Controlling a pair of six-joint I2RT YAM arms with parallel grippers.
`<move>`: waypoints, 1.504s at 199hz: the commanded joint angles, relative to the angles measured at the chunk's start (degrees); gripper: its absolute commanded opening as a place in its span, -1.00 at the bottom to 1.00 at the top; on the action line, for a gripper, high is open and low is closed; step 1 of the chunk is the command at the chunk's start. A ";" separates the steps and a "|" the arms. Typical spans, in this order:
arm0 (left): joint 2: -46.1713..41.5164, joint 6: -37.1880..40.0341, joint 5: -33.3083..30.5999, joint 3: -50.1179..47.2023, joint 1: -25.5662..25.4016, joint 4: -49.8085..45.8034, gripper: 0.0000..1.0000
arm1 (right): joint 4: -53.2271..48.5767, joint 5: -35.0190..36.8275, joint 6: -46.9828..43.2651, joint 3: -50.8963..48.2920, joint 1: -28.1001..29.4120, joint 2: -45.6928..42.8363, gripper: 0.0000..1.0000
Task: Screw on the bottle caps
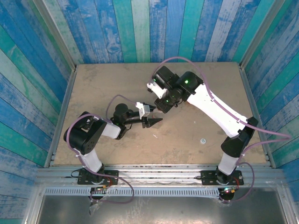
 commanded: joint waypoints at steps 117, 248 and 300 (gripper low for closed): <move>-0.70 0.62 -1.20 0.67 -0.08 -4.12 0.22 | -6.09 3.44 14.55 4.09 1.80 3.90 -0.41; -0.78 1.07 -1.15 1.00 -0.06 -5.67 0.23 | -1.73 4.82 10.70 2.35 3.12 2.92 -0.37; -0.73 1.28 -1.24 1.02 -0.06 -5.85 0.22 | -2.36 5.52 10.14 3.86 3.13 3.01 -0.16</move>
